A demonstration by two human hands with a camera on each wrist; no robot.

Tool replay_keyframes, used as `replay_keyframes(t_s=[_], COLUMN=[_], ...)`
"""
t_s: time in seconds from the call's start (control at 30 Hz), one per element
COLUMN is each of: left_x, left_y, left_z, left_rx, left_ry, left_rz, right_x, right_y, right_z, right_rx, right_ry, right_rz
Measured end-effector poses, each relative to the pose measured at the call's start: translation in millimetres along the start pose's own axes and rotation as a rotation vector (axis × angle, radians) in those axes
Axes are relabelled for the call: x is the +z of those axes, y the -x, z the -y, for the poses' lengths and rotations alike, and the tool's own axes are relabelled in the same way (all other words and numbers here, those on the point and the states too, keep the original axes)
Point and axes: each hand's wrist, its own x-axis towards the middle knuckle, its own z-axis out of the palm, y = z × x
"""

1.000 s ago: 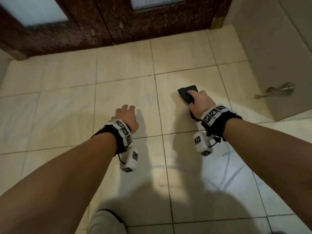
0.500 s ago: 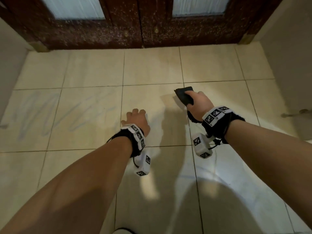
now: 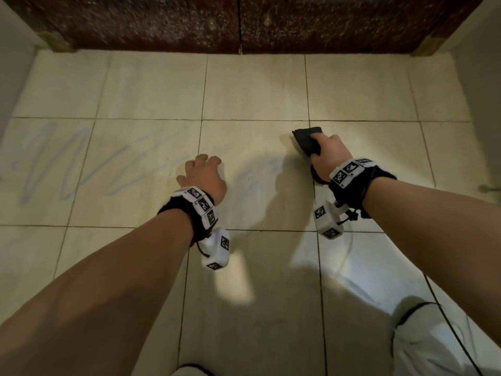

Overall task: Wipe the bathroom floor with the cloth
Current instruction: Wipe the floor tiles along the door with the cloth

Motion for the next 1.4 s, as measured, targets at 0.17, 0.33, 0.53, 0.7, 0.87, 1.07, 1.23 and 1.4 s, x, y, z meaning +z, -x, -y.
replay_keyframes(t_s=[0.17, 0.33, 0.53, 0.7, 0.87, 1.07, 1.23, 1.4], left_x=[2, 6, 5, 12, 9, 14, 12, 13], left_y=[29, 37, 28, 18, 14, 15, 16, 14], left_z=[41, 61, 44, 41, 59, 70, 69, 67], left_rx=[-0.138, -0.238, -0.194, -0.152, -0.179, -0.124, -0.076, -0.1], left_ry=[0.03, 0.007, 0.07, 0.084, 0.048, -0.01, -0.06, -0.088], left_rz=[0.045, 0.067, 0.082, 0.093, 0.049, 0.037, 0.042, 0.032], right_x=[1, 2, 5, 22, 26, 24, 30, 41], right_y=[-1, -13, -6, -2, -7, -14, -23, -25], right_z=[-4, -5, -25, -37, -31, -22, -6, 18], right_rx=[0.014, 0.005, 0.108, 0.18, 0.197, 0.239, 0.197, 0.118], right_ry=[-0.005, -0.001, 0.044, 0.052, 0.056, 0.107, 0.116, 0.135], right_rz=[-0.005, -0.005, 0.01, 0.047, 0.053, 0.077, 0.091, 0.106])
